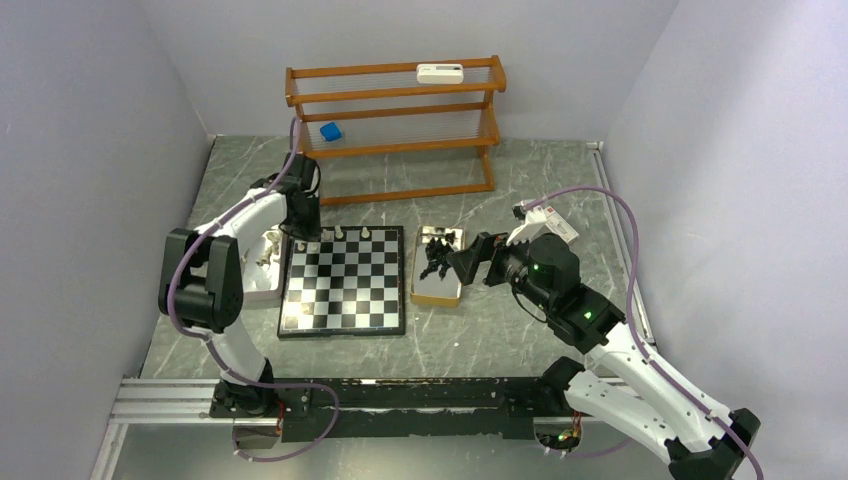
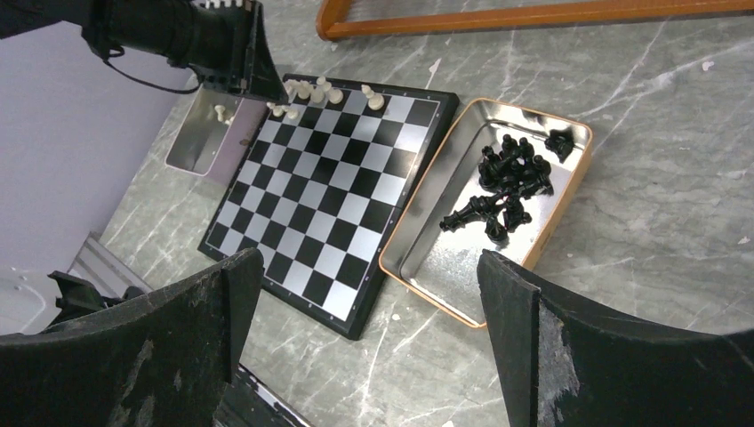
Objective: Set up the chess pieces on the board
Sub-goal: Place the chess piece on the chessboard, then pick up the chess piece from the storage box, then place the chess piece on the chessboard, then pick up the chess piece from the storage box.
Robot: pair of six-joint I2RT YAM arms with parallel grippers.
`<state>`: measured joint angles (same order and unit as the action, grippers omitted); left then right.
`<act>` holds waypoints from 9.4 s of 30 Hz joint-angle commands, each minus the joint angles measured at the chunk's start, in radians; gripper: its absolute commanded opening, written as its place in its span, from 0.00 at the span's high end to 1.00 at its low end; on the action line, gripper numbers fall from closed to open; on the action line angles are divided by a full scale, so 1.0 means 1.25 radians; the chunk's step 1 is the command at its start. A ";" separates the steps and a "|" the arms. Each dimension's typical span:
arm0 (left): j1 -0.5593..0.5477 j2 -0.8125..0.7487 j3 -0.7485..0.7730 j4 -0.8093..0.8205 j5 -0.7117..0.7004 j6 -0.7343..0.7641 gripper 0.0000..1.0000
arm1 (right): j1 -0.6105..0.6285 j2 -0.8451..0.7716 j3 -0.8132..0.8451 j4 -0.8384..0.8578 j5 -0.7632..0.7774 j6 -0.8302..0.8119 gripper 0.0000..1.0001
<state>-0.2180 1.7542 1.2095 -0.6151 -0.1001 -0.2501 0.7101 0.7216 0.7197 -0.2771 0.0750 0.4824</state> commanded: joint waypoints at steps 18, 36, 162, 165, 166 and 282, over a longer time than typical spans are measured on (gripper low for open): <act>0.211 -0.197 -0.019 -0.015 -0.022 -0.039 0.68 | 0.003 -0.012 -0.001 0.022 -0.008 -0.007 0.05; 0.229 -0.072 -0.045 0.039 -0.005 -0.030 0.76 | 0.003 -0.018 0.010 0.011 0.006 -0.012 0.05; -0.097 -0.009 -0.001 0.021 -0.060 -0.050 0.87 | 0.003 -0.022 0.005 -0.002 0.010 0.004 0.05; -0.097 -0.002 0.005 0.024 -0.063 -0.050 0.87 | 0.003 -0.024 0.005 -0.003 0.012 0.003 0.05; -0.097 0.000 0.006 0.020 -0.066 -0.051 0.87 | 0.003 -0.025 0.005 -0.004 0.012 0.002 0.05; 0.242 0.026 -0.020 0.064 0.020 -0.018 0.75 | 0.003 -0.022 0.012 0.000 0.013 -0.007 0.05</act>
<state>0.0715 1.7775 1.1786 -0.5648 -0.0856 -0.2871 0.7101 0.7074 0.7197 -0.2756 0.0830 0.4744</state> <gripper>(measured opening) 0.250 0.949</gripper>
